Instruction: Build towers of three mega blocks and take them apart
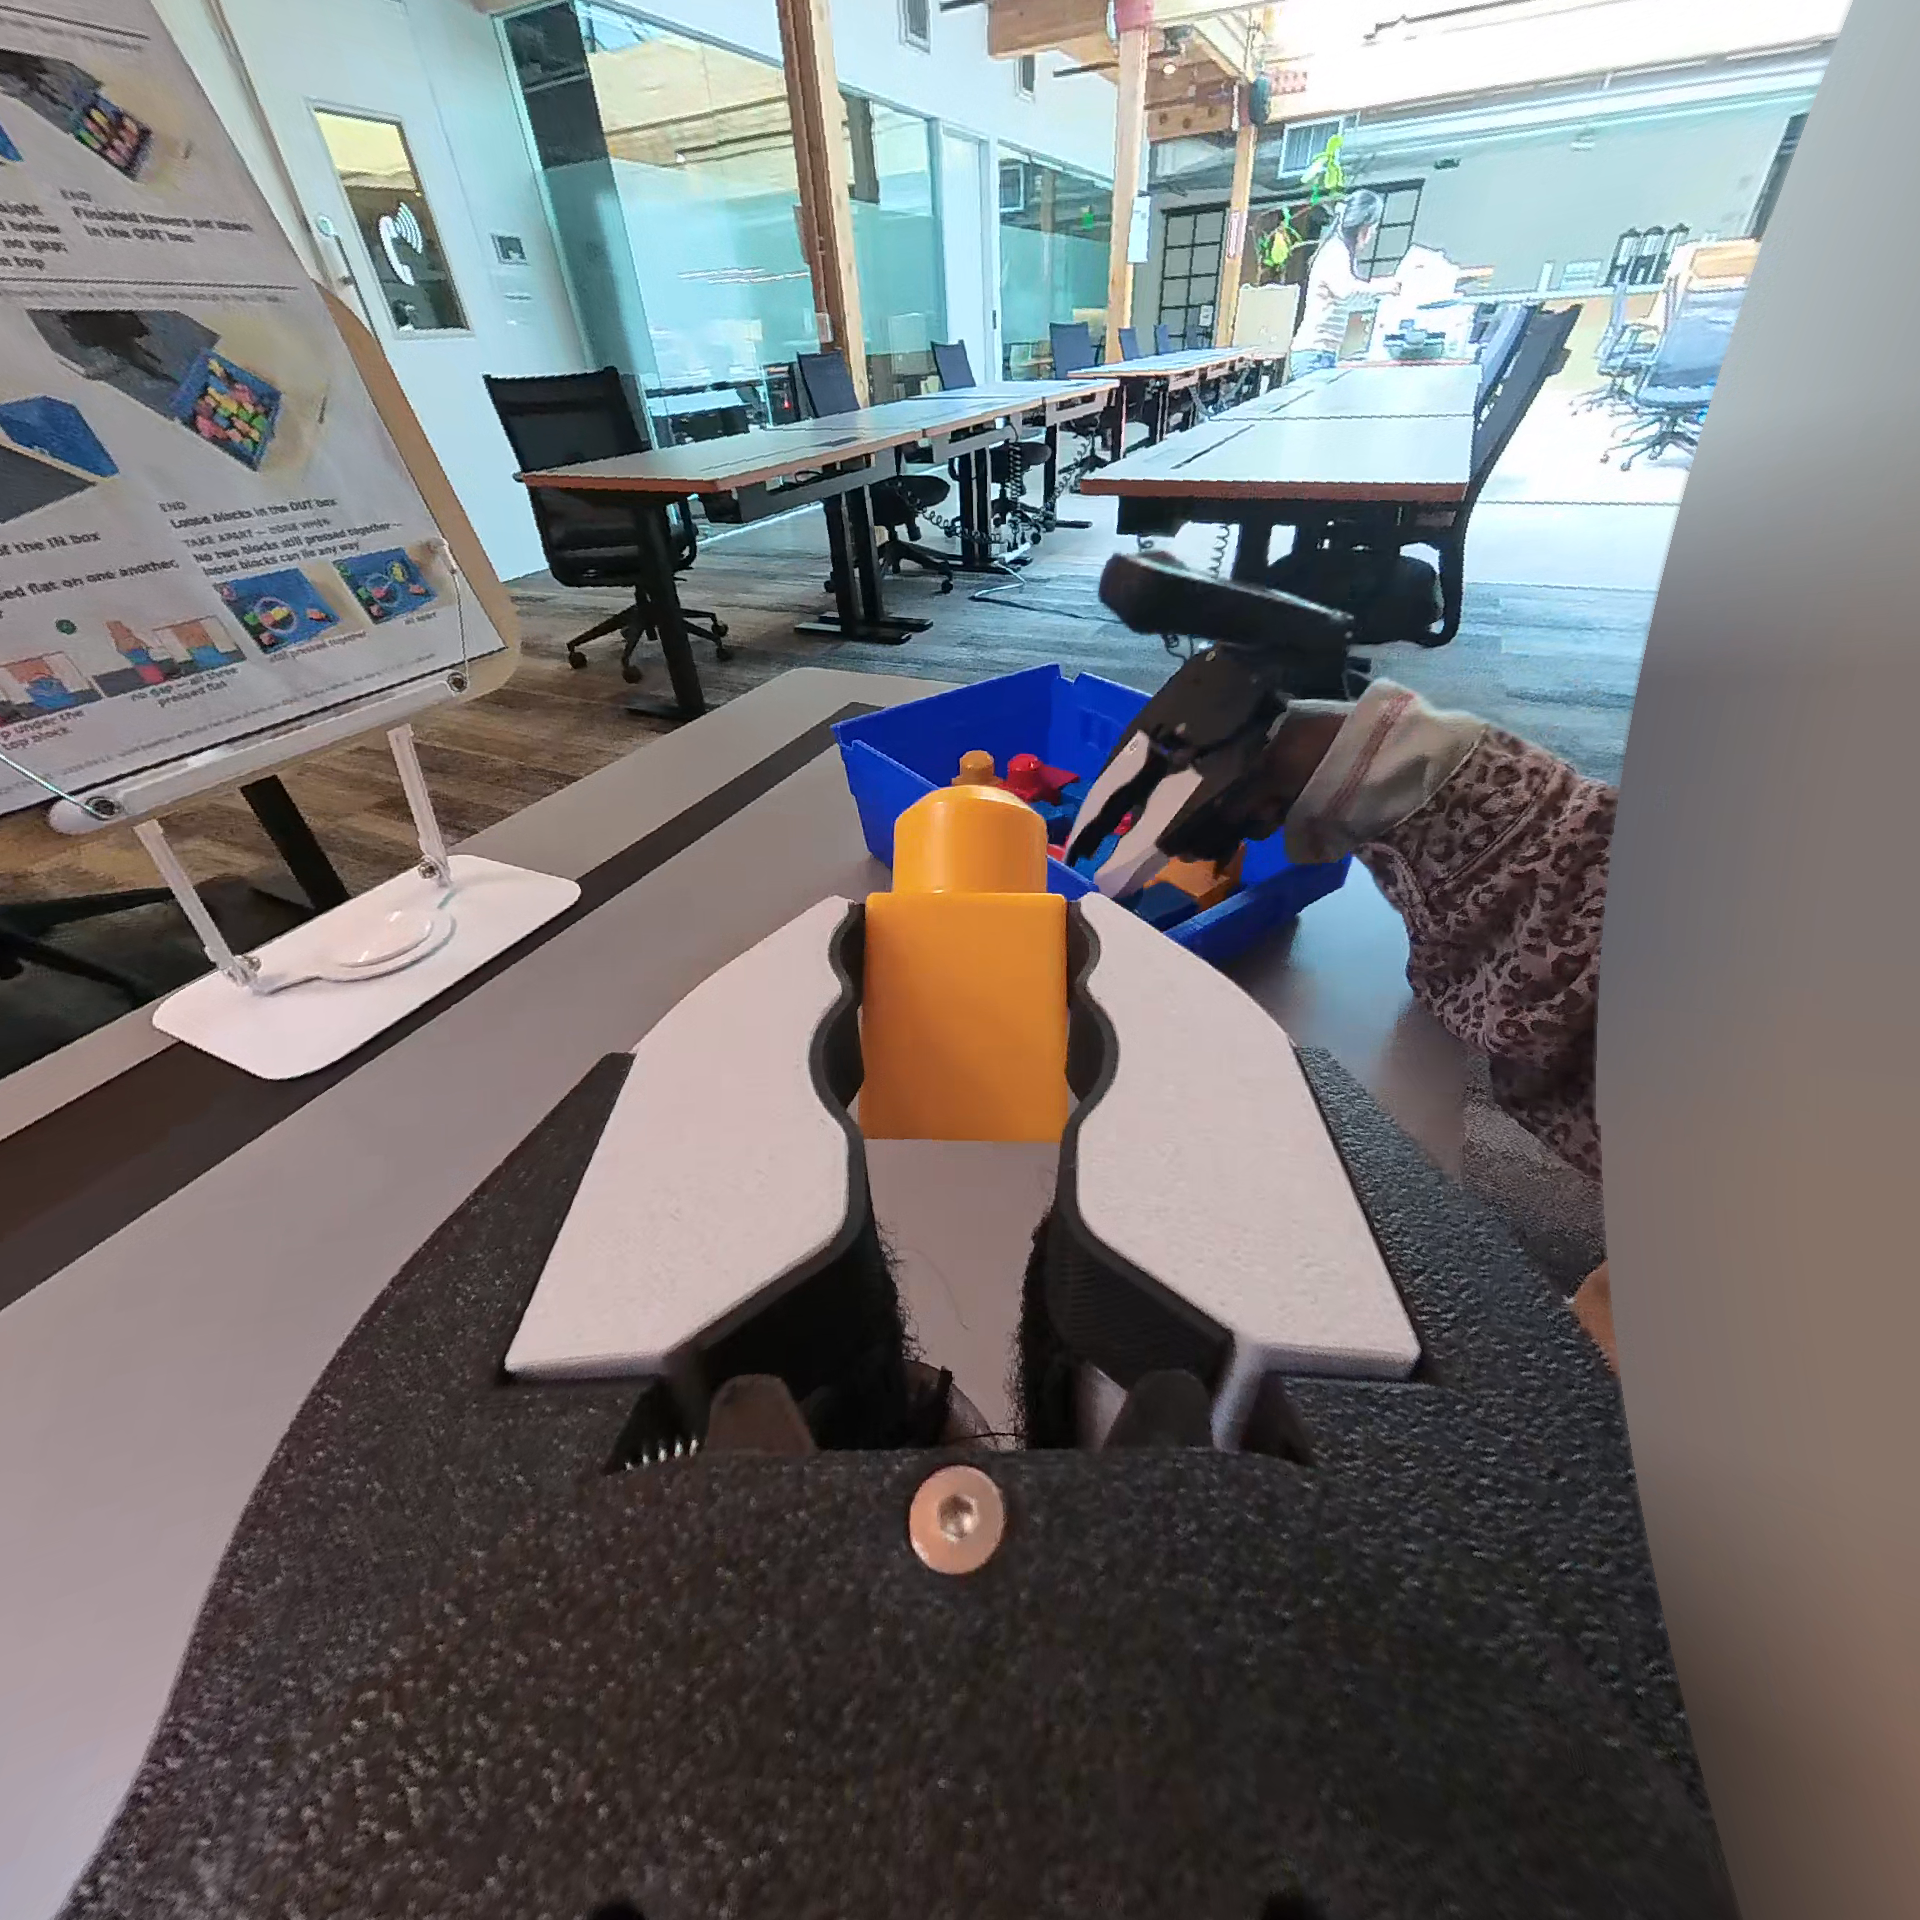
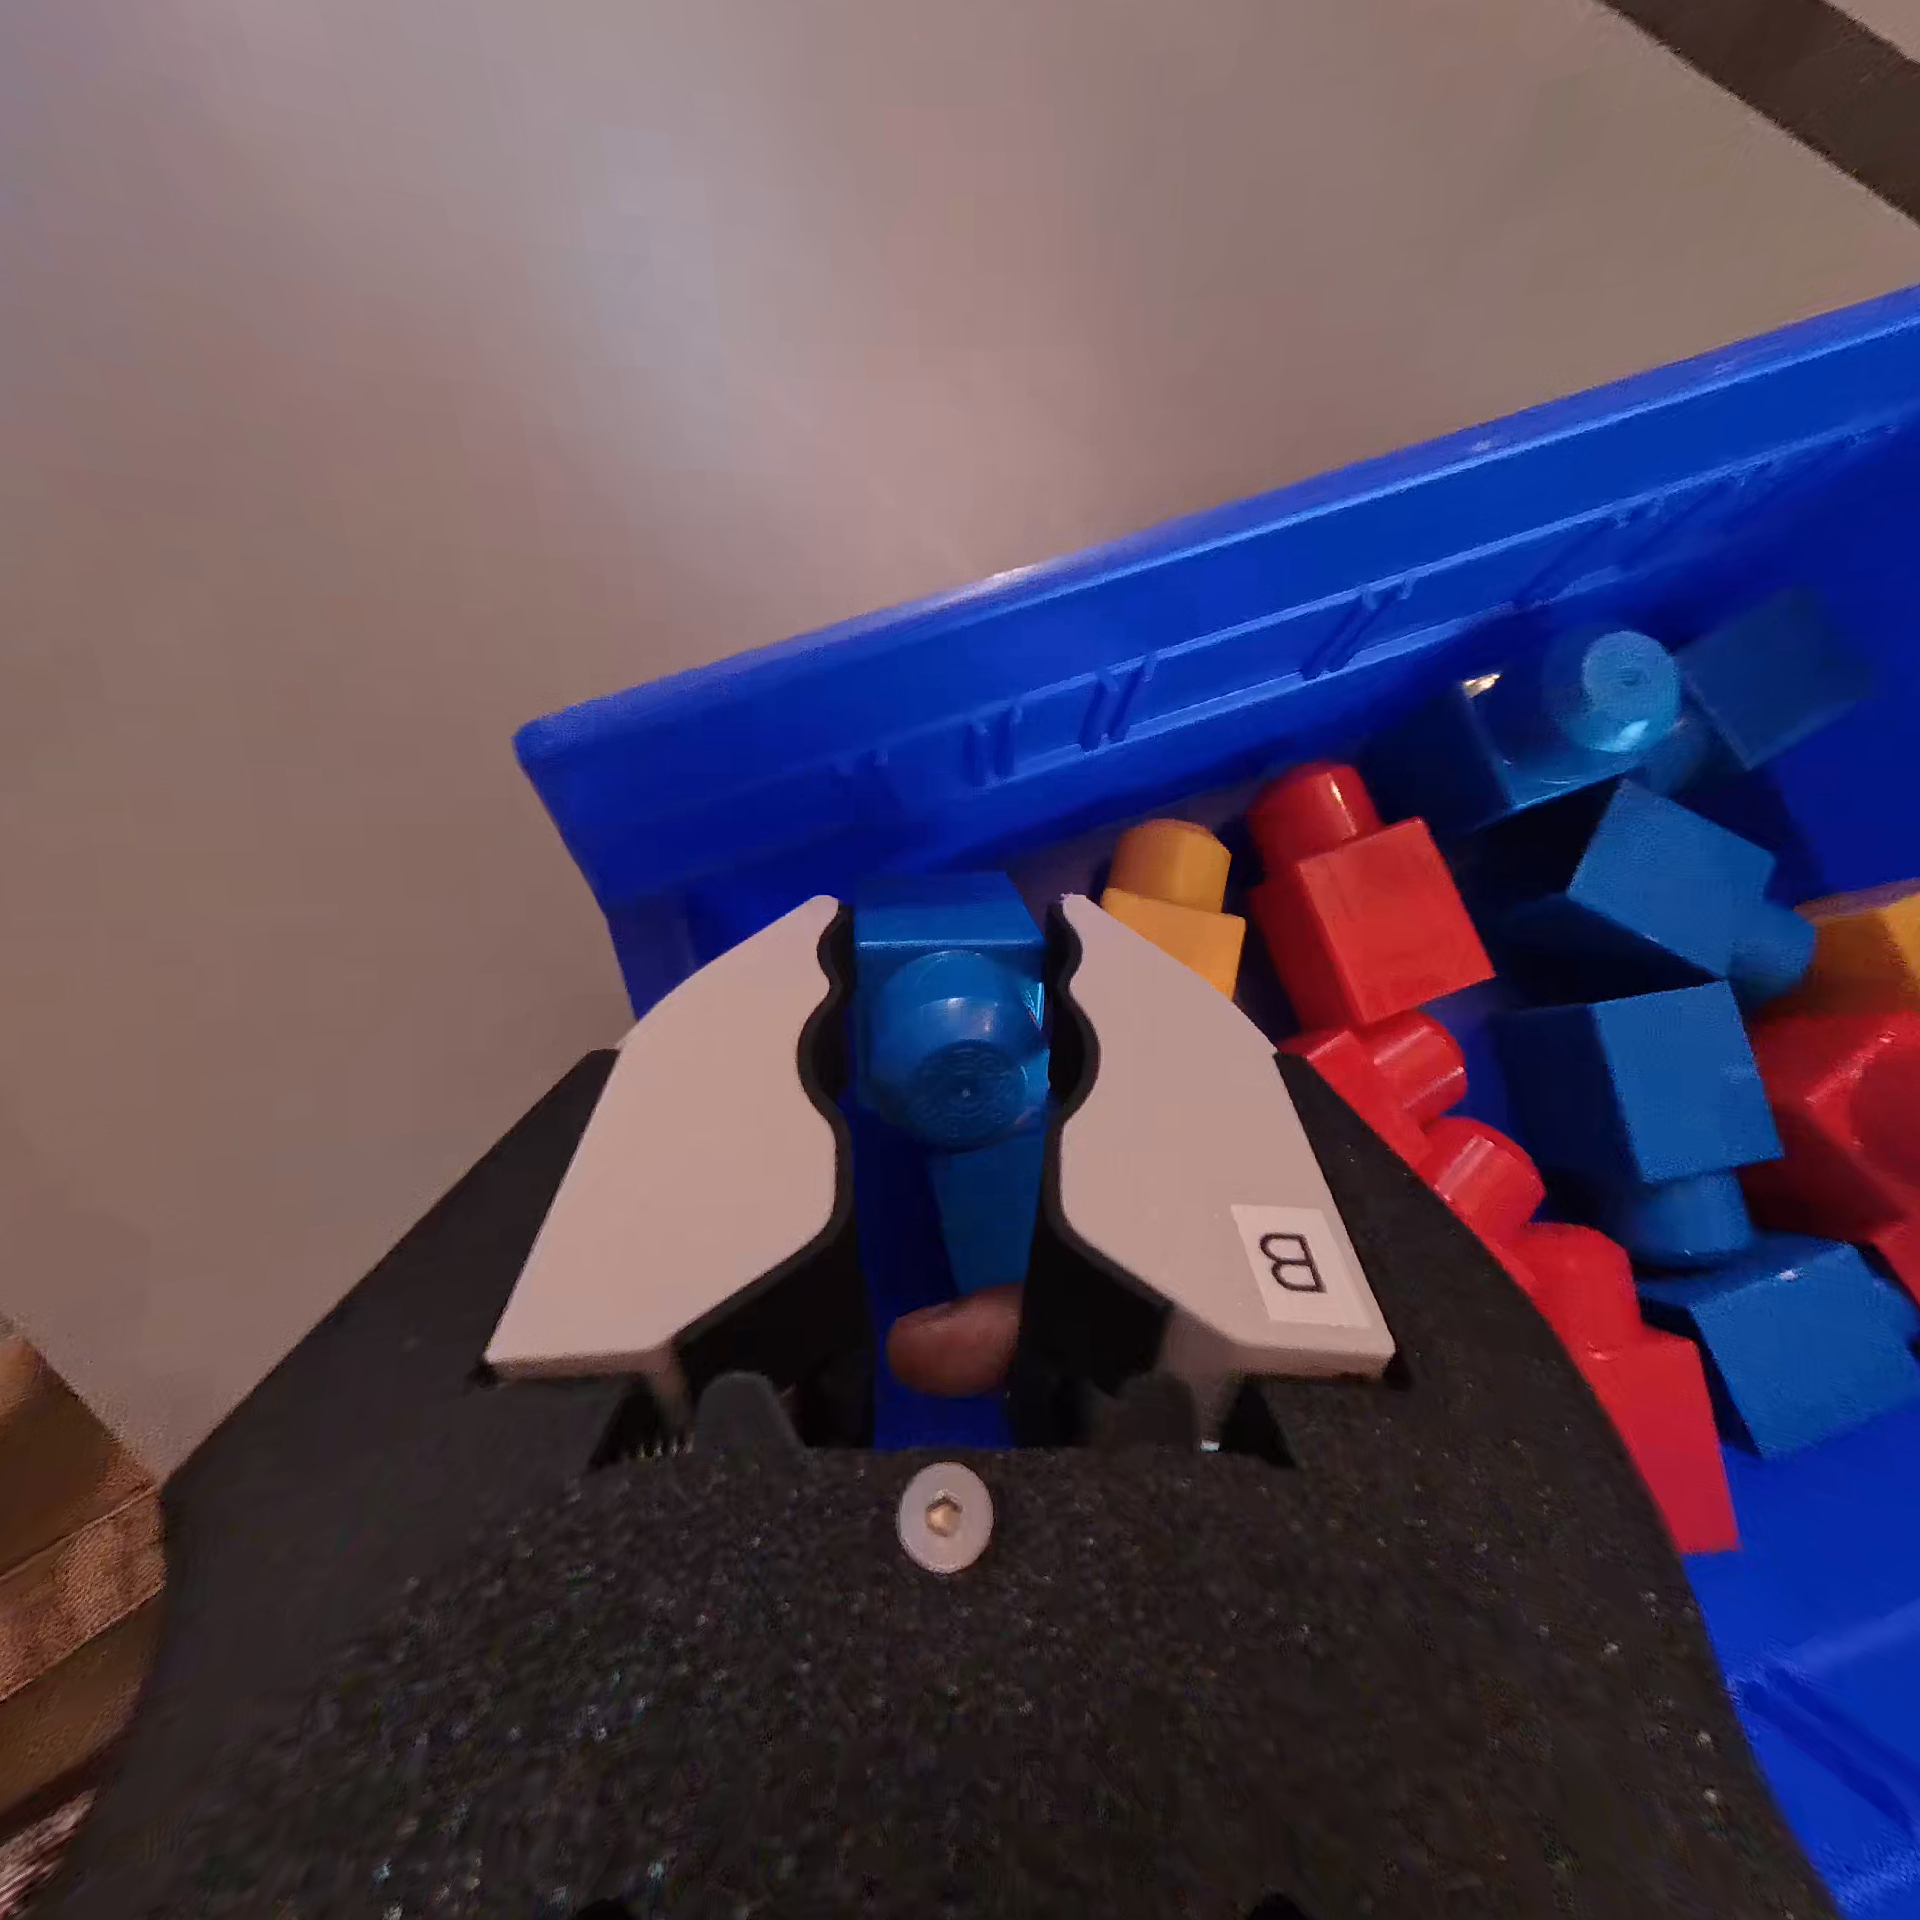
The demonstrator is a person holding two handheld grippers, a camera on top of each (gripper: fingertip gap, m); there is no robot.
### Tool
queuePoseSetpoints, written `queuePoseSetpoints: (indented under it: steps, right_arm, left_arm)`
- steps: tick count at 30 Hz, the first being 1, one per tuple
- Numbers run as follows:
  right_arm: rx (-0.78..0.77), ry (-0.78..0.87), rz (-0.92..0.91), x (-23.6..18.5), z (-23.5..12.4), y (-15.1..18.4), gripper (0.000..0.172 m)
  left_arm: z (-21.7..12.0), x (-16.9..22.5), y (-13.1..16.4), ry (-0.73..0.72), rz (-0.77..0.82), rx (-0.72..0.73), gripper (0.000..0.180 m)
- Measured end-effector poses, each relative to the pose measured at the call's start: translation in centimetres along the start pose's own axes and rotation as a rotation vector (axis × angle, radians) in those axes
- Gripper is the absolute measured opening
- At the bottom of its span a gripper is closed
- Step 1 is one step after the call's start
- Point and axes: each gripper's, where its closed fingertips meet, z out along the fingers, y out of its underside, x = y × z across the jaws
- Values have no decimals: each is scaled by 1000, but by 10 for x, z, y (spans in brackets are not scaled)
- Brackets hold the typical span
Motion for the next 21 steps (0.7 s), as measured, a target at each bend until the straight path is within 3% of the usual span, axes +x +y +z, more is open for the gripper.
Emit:
queuePoseSetpoints:
  steps: [6, 10, 16, 21]
  right_arm:
    - [-23, 50, 0, 8, 3, 2, 47]
    - [219, 35, -59, -8, -31, -42, 49]
    - [678, -384, -330, -137, -85, -116, 48]
    - [693, -590, -299, -200, -72, -130, 48]
  left_arm:
    - [3, 1, 5, 17, -14, -16, 36]
    - [11, 7, 17, 50, -9, -69, 36]
    - [33, 27, 43, 103, 117, -212, 36]
    - [42, 37, 50, 96, 301, -249, 36]
